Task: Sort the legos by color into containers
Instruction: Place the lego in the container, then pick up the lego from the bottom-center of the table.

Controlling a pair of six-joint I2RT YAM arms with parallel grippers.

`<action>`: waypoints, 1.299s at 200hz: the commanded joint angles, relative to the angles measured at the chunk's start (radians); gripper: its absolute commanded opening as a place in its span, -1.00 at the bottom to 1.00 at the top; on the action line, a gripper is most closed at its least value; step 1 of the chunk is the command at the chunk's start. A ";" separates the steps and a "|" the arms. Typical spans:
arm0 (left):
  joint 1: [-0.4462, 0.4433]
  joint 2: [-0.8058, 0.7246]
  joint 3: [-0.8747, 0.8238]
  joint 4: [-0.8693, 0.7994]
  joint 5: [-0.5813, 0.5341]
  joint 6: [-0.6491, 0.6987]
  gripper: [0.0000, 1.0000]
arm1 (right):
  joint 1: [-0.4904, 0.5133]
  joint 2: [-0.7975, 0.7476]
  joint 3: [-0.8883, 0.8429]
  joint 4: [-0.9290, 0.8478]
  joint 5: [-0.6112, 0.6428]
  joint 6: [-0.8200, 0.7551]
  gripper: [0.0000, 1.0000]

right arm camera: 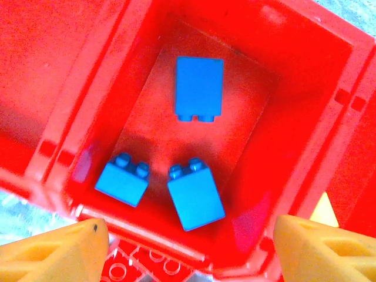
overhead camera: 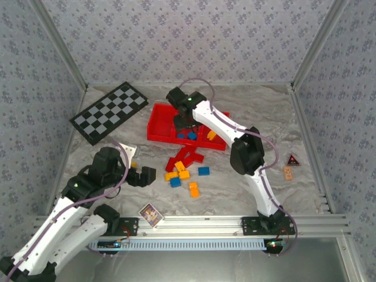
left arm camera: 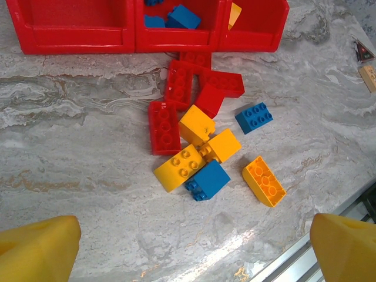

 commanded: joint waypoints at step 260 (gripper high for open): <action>-0.049 0.000 0.001 0.002 0.000 0.000 0.99 | 0.122 -0.455 -0.967 0.354 -0.079 0.388 0.74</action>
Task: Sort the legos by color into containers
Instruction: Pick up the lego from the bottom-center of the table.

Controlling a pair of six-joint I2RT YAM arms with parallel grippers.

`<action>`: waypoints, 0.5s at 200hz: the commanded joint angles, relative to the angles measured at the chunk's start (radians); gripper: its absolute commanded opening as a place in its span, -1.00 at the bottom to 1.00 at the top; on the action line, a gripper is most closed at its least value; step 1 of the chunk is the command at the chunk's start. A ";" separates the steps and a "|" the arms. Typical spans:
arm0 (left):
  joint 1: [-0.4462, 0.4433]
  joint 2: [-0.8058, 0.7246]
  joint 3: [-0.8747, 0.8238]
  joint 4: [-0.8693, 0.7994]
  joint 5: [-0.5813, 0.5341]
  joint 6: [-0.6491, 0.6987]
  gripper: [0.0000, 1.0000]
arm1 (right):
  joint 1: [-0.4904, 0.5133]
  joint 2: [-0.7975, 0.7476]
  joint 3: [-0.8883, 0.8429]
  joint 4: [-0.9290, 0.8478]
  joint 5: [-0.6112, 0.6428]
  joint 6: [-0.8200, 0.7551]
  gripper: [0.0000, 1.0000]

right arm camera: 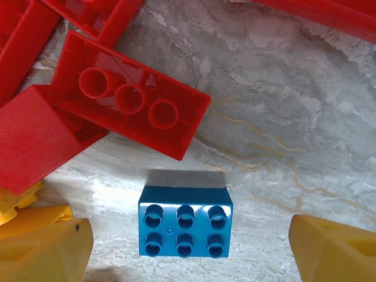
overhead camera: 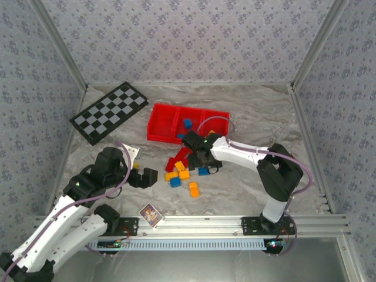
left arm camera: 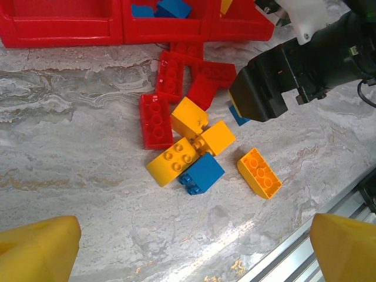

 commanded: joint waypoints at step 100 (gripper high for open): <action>-0.015 -0.012 -0.001 0.004 -0.005 0.002 1.00 | -0.015 0.077 -0.065 0.060 -0.040 0.043 0.43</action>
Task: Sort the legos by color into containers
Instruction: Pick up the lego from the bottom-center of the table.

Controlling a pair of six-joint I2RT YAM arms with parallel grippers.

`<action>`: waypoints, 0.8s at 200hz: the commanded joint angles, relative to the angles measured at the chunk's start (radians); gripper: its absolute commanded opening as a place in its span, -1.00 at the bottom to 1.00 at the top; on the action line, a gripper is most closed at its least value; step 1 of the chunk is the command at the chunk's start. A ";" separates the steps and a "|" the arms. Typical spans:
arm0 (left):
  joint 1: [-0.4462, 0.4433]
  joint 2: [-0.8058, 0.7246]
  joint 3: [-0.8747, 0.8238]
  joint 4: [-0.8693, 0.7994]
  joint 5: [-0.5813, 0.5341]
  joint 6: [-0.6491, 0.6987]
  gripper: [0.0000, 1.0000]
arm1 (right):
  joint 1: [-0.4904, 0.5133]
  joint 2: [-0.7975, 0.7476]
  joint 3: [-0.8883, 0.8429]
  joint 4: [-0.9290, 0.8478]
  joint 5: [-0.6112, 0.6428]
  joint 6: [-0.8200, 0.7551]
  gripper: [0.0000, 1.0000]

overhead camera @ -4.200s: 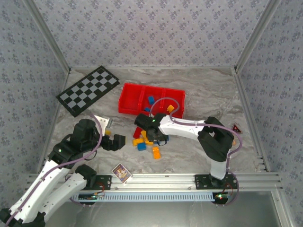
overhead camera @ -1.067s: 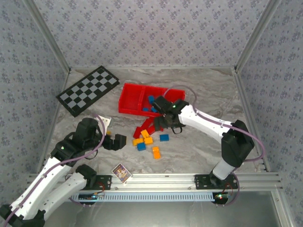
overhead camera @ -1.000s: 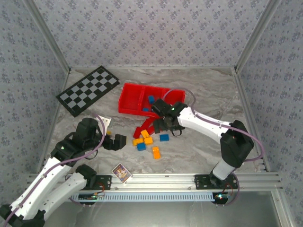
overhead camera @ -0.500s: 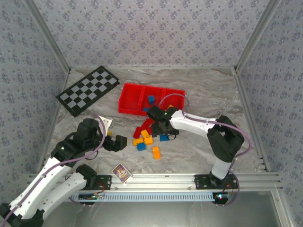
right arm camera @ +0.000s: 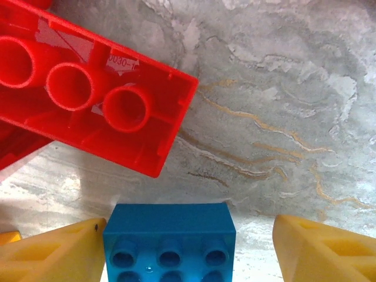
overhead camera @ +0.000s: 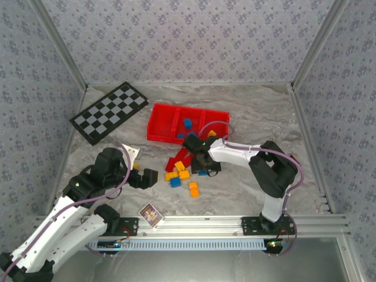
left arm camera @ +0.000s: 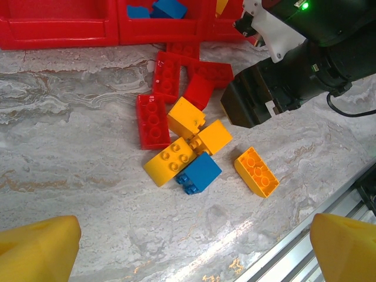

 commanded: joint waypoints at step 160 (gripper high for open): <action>-0.009 0.012 0.000 0.007 -0.011 -0.002 1.00 | 0.056 -0.121 0.123 -0.073 0.081 -0.054 -0.40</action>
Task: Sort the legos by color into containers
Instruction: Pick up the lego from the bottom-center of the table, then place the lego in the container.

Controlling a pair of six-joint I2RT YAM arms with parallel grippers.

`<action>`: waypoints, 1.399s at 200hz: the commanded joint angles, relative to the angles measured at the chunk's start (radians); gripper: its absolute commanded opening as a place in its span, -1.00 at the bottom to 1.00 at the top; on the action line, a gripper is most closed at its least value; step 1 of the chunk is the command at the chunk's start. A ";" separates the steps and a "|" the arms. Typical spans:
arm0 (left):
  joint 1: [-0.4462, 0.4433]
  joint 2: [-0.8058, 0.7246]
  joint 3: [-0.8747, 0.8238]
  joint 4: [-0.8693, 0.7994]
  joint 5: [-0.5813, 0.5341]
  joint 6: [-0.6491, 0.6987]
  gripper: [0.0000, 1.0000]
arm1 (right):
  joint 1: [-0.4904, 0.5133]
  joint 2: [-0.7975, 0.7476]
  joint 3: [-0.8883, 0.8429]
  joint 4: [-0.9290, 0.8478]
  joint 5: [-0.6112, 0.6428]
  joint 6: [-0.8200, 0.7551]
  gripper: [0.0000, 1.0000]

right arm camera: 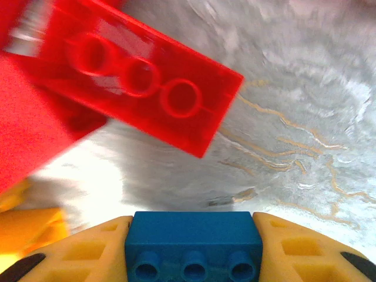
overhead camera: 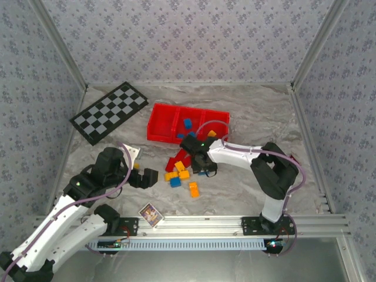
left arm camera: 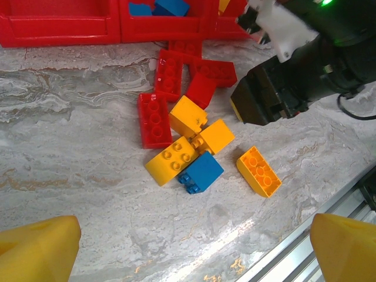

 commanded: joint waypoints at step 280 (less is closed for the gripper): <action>-0.016 0.006 0.001 -0.001 -0.038 -0.002 0.99 | -0.290 0.419 0.827 0.002 -0.121 -0.247 0.77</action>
